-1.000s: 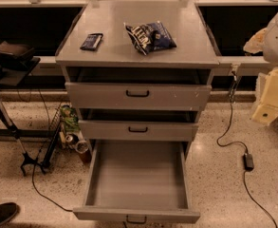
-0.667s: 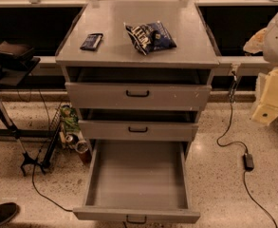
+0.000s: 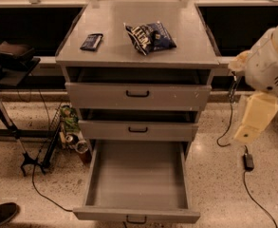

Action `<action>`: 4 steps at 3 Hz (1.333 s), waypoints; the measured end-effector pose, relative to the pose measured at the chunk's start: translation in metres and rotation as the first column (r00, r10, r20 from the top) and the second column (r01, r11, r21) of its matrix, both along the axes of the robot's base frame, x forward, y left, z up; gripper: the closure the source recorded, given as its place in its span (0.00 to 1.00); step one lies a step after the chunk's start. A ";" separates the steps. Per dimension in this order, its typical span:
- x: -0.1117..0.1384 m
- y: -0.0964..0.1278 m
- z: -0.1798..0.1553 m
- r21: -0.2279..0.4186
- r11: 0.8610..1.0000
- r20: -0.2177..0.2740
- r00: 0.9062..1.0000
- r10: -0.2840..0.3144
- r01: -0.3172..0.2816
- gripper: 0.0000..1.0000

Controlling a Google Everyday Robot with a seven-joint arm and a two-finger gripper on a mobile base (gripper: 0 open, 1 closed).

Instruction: Close bottom drawer

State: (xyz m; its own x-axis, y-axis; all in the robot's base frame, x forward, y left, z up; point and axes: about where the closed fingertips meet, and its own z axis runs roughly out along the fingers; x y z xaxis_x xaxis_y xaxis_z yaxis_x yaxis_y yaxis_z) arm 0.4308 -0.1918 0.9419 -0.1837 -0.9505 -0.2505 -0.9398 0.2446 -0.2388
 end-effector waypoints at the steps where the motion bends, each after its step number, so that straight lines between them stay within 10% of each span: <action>1: -0.017 0.051 -0.075 0.112 0.994 -0.032 0.999 0.003 0.001 0.00; 3: -0.028 0.139 -0.273 0.248 0.968 -0.240 0.971 0.023 0.038 0.00; 4: 0.000 0.179 -0.349 0.298 0.953 -0.264 0.964 0.032 0.050 0.00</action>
Offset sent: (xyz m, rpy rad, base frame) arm -0.0036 0.1514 -0.3280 0.3750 0.1164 -0.0967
